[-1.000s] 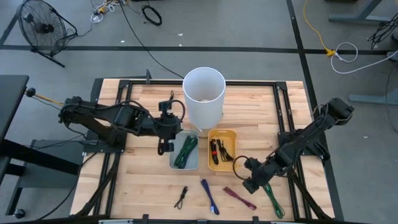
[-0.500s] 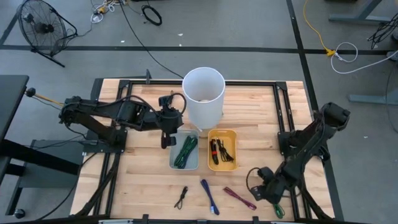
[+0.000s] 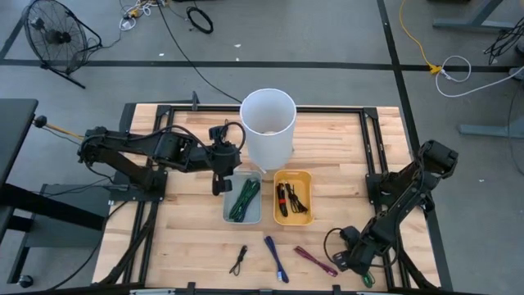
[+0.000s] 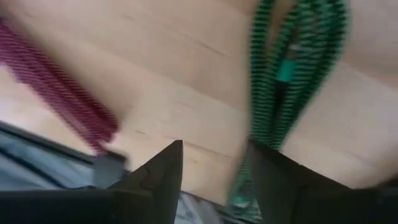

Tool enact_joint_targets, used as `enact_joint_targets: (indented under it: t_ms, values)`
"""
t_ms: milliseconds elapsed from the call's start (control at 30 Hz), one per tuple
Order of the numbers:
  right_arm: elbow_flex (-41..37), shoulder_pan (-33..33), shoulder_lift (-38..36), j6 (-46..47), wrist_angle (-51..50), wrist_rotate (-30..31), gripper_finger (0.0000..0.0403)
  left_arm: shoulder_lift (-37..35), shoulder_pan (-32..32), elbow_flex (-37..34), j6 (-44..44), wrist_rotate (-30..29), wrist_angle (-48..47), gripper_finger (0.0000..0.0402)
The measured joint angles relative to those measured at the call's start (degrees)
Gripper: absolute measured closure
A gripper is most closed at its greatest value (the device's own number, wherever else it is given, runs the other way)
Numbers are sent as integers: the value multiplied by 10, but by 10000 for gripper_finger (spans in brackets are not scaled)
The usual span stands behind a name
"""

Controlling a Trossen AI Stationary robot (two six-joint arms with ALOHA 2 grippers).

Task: Pick & Place USB Port
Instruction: Put the green charger cable into the gray bin

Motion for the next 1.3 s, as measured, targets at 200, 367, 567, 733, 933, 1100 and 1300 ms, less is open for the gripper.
enact_joint_targets:
  t_ms: [200, 367, 567, 733, 933, 1100, 1300]
  values:
    - [0, -16, -6, -61, -32, -5, 227, 0, 0, 0, -1, 0, 3, 264]
    - [0, -34, -13, -106, -20, -20, 227, 0, 0, 0, -16, 0, 3, 264]
    - [0, -34, -15, -142, -64, -47, 227, 0, 0, 0, -30, 1, 7, 264]
    - [0, -33, -18, -154, -89, -43, 227, 0, 0, 0, -42, 1, 12, 264]
    - [0, 0, -18, -106, -91, -32, 227, 0, 0, 0, -59, 1, 12, 264]
    - [0, 26, -17, -55, -78, 10, 227, 0, 0, 0, -62, 15, 12, 264]
    - [-1, 33, -3, -51, -39, 18, 227, 0, 0, 0, -62, 19, 12, 264]
